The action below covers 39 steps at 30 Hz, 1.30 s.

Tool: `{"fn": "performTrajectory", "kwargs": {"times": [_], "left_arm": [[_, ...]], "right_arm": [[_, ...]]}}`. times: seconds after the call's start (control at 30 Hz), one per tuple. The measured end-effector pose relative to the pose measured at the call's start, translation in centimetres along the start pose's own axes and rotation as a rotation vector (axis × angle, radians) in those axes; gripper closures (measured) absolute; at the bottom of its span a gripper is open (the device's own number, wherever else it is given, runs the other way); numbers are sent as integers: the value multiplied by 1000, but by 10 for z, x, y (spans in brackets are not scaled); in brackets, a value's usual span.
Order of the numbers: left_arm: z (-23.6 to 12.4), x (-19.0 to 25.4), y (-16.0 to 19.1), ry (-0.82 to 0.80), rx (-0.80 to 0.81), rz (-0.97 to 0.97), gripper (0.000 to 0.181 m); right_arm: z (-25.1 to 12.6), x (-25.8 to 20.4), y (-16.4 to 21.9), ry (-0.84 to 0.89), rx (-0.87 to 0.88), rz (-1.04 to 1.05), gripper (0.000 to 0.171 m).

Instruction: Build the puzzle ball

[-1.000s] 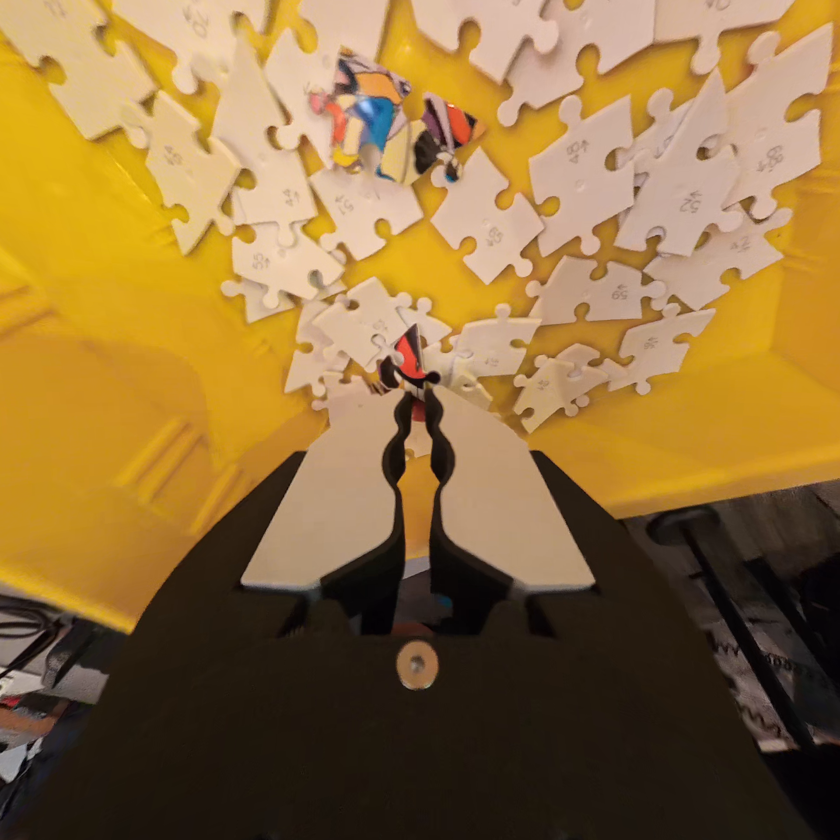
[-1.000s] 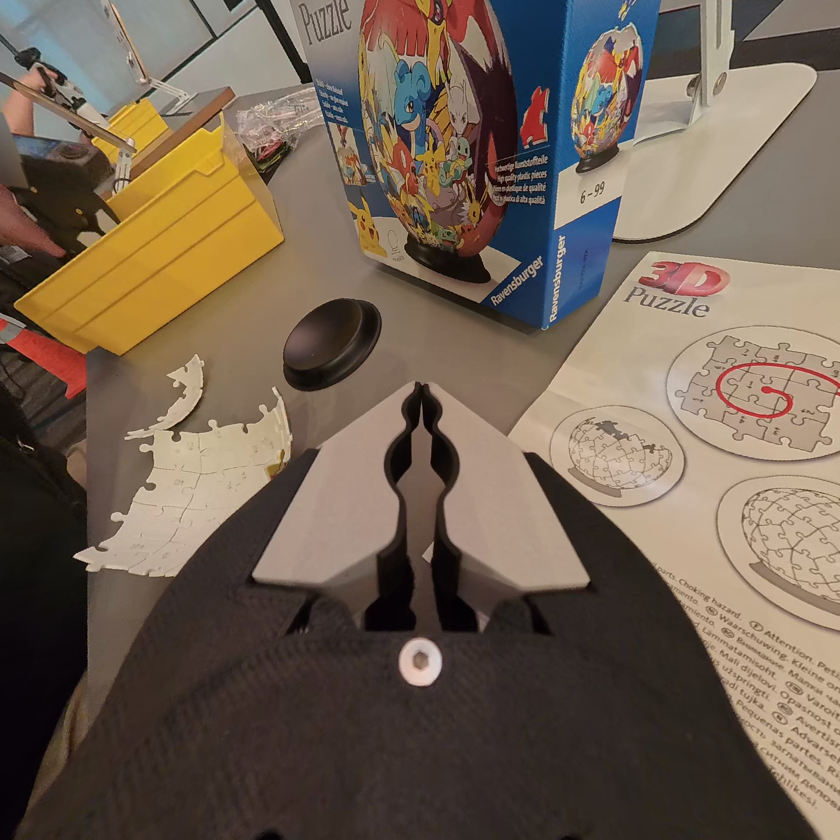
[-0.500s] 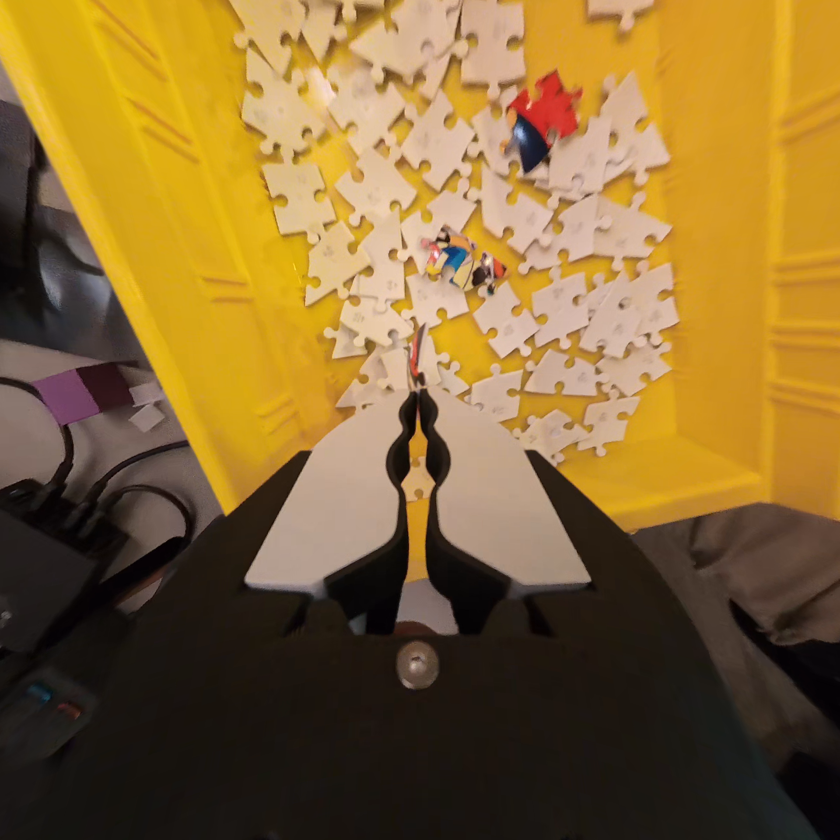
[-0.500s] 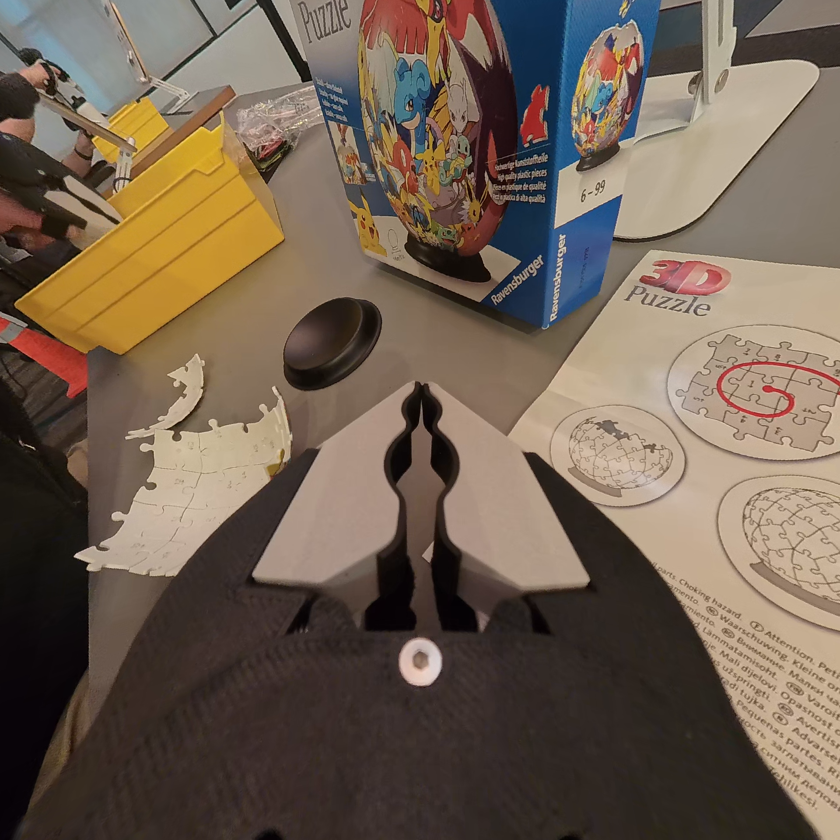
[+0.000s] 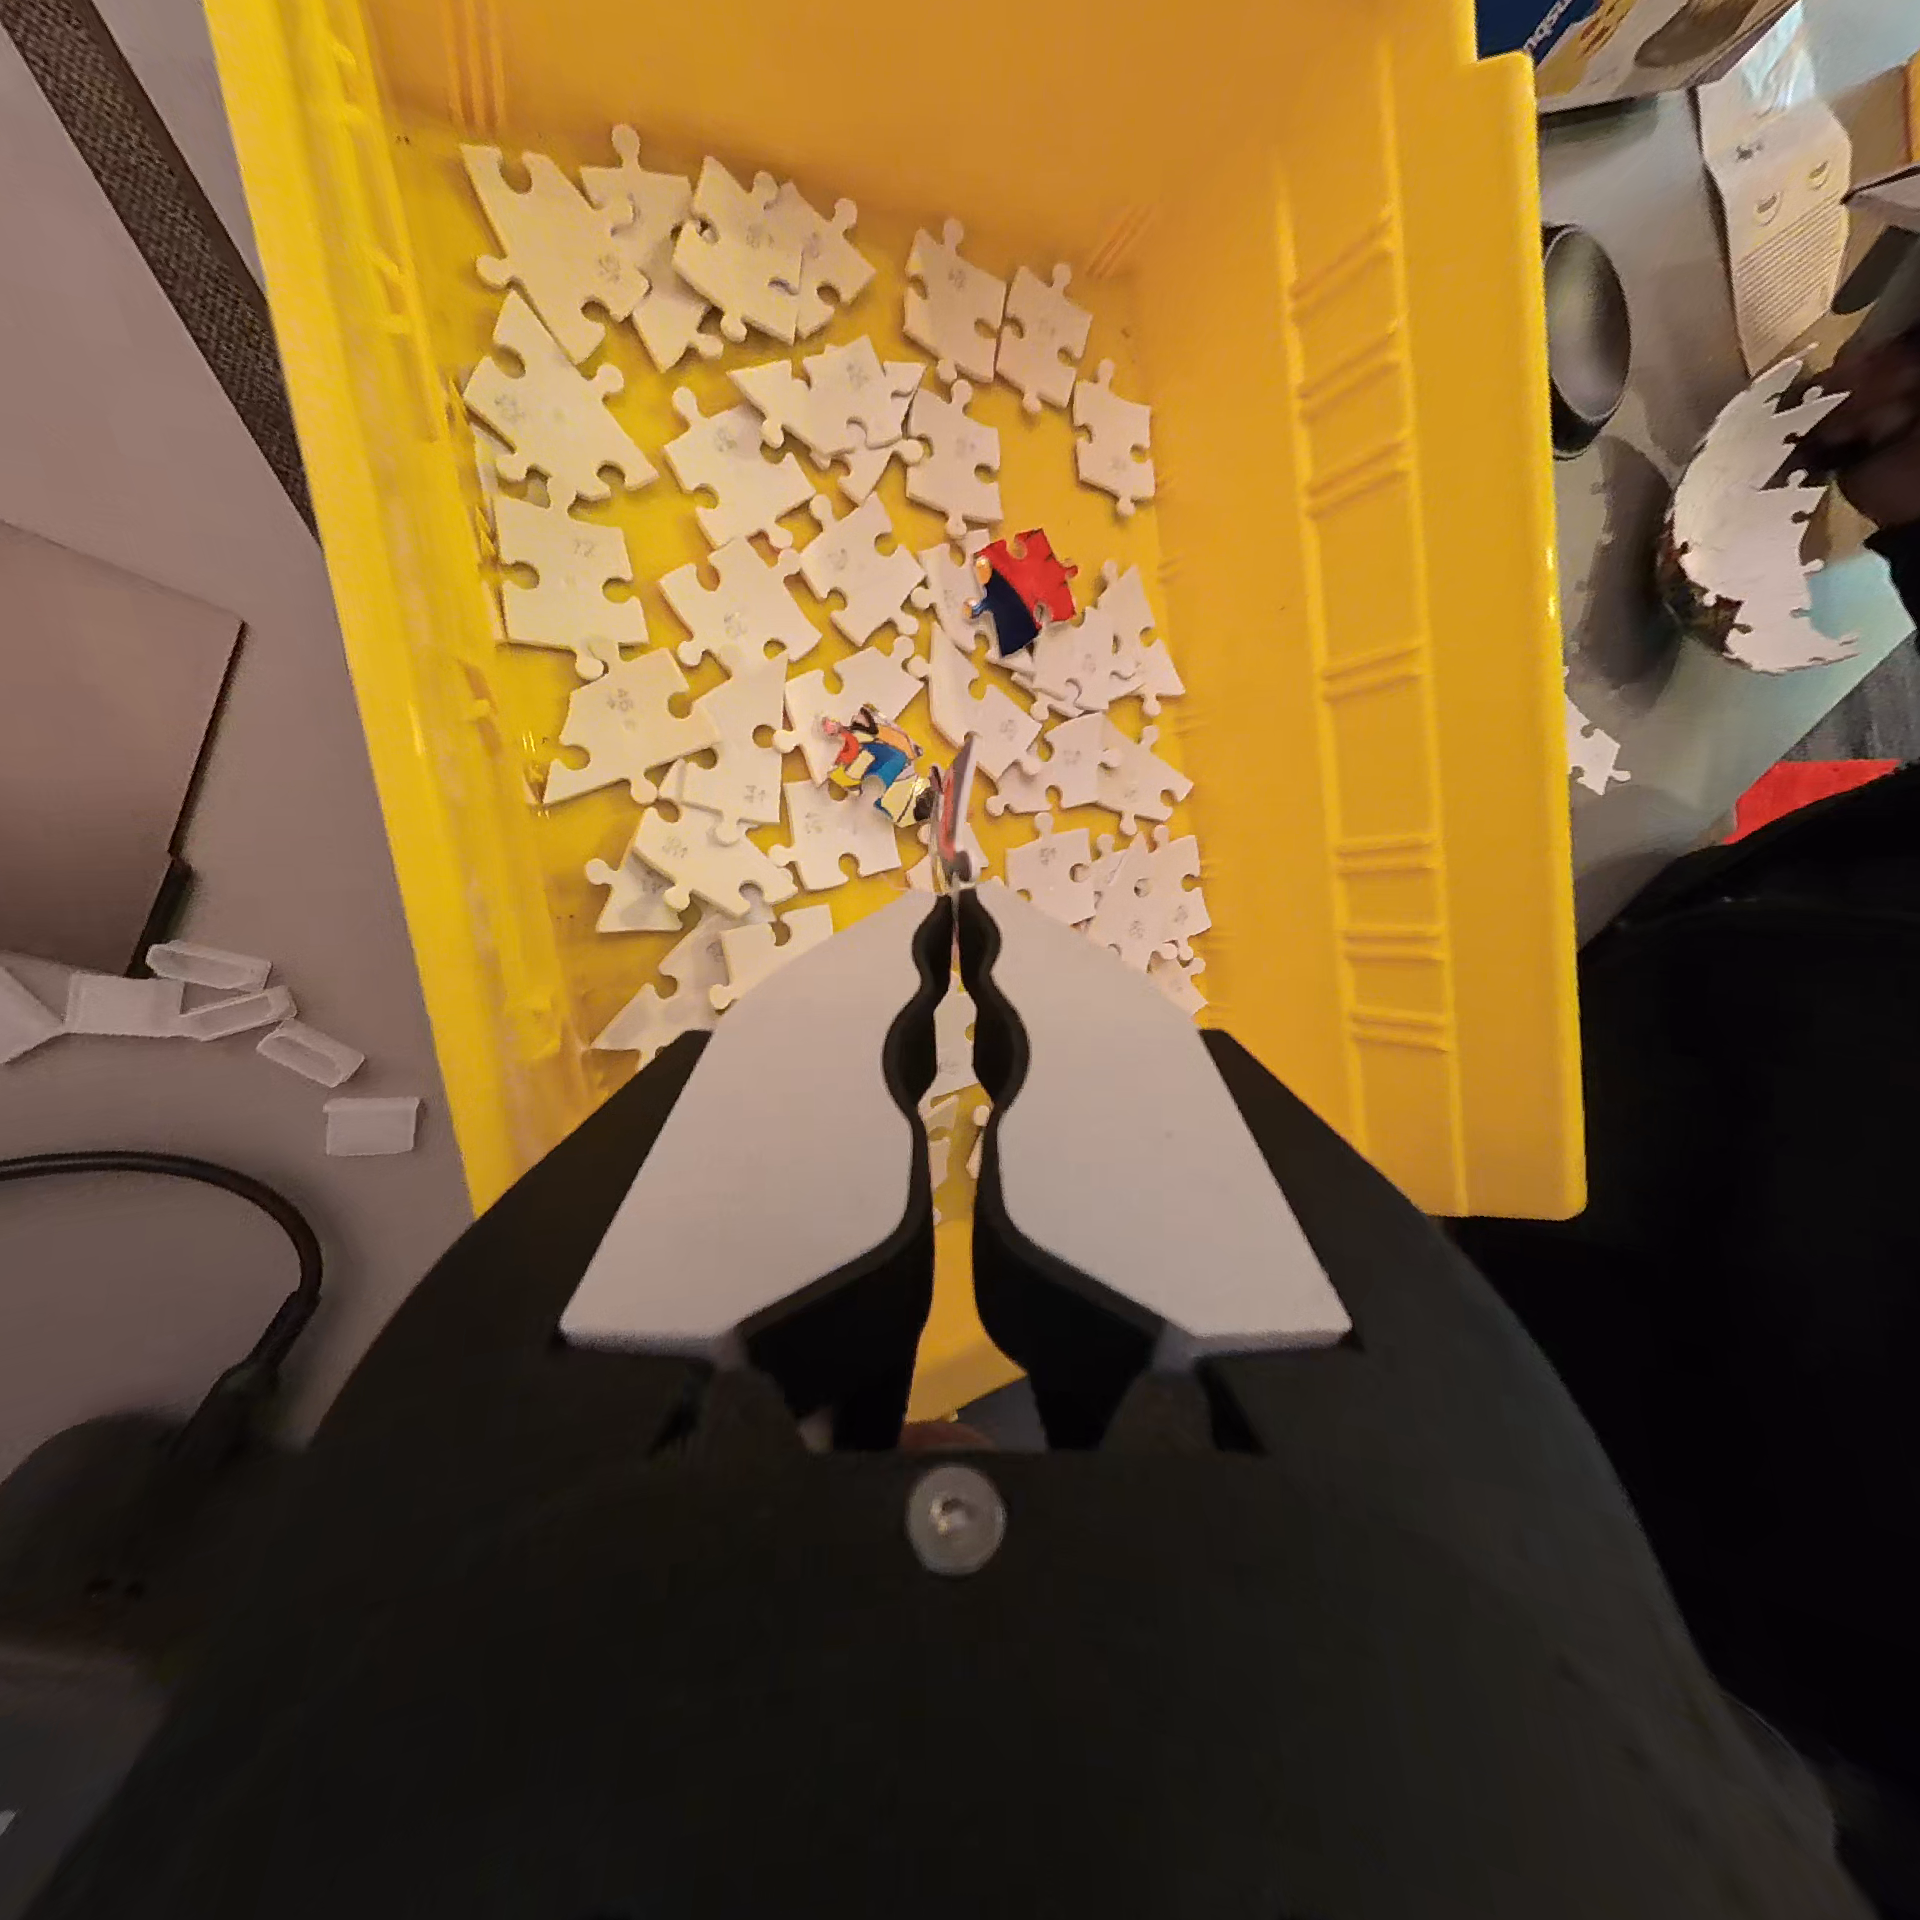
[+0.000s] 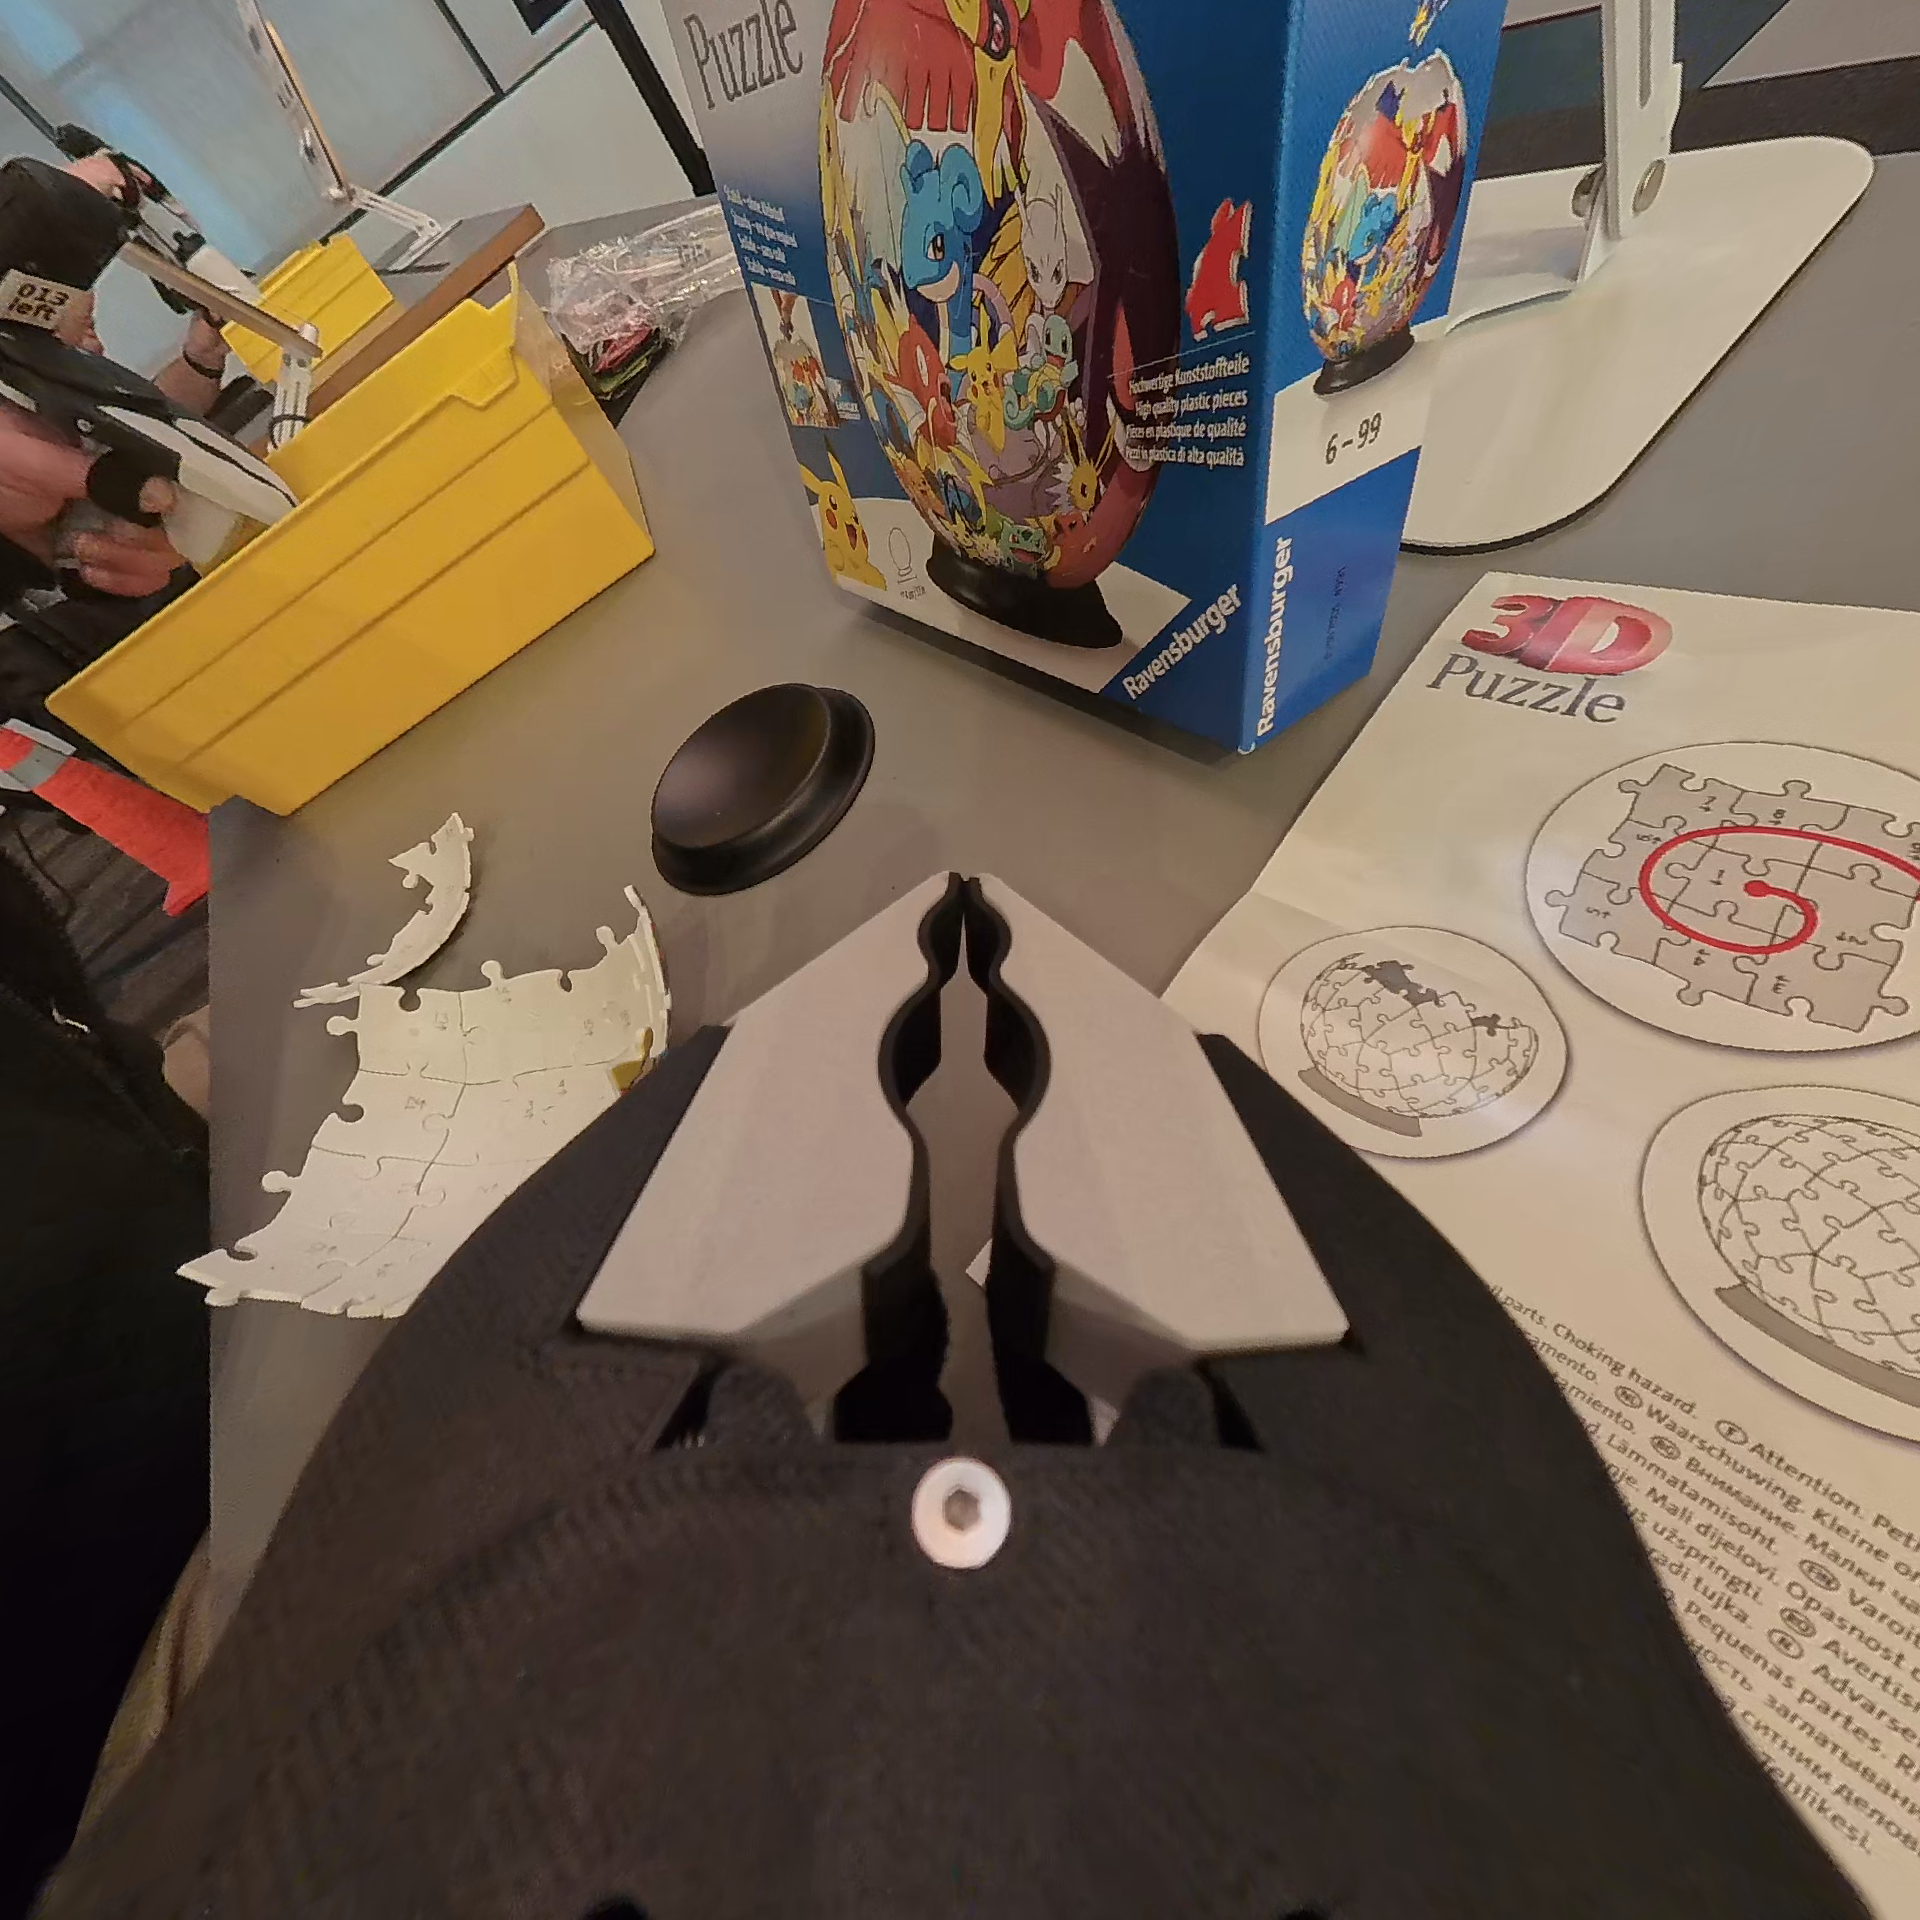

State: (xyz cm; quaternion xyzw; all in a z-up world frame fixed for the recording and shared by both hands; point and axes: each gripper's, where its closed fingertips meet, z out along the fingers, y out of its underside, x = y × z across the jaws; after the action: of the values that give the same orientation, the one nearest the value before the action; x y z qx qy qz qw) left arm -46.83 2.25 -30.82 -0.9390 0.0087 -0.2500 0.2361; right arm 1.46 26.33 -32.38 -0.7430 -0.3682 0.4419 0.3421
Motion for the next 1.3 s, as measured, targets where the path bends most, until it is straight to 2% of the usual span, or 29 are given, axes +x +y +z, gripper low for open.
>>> {"fn": "performTrajectory", "kwargs": {"times": [0.17, 0.33, 0.43, 0.5, 0.57, 0.67, 0.77, 1.0, 1.3], "left_arm": [[8, 2, 4, -38, -69, 51, 180], [37, 3, 13, -63, -220, 110, 180], [44, -11, 14, -157, -285, 139, 180], [45, -17, 7, -199, -265, 140, 177], [39, -23, 3, -274, -258, 153, 161], [22, -30, -3, -383, -220, 188, 166], [6, -20, 9, -408, -270, 292, 169], [5, -22, 71, -383, -571, 360, 157], [29, -19, 74, -339, -620, 421, 156]], "right_arm": [[0, 0, 0, 0, -1, 0, 171], [0, 0, 1, 3, -4, 0, 171], [0, 0, 1, 5, -5, -3, 171], [1, 0, 1, 6, -6, -2, 171], [0, 1, 1, 6, -5, 0, 171], [0, 1, 1, 6, -6, 2, 171], [0, 1, 1, 7, -5, 5, 171], [1, 2, 2, 13, -13, 2, 171], [3, 4, 4, 28, -26, 1, 171]]}}
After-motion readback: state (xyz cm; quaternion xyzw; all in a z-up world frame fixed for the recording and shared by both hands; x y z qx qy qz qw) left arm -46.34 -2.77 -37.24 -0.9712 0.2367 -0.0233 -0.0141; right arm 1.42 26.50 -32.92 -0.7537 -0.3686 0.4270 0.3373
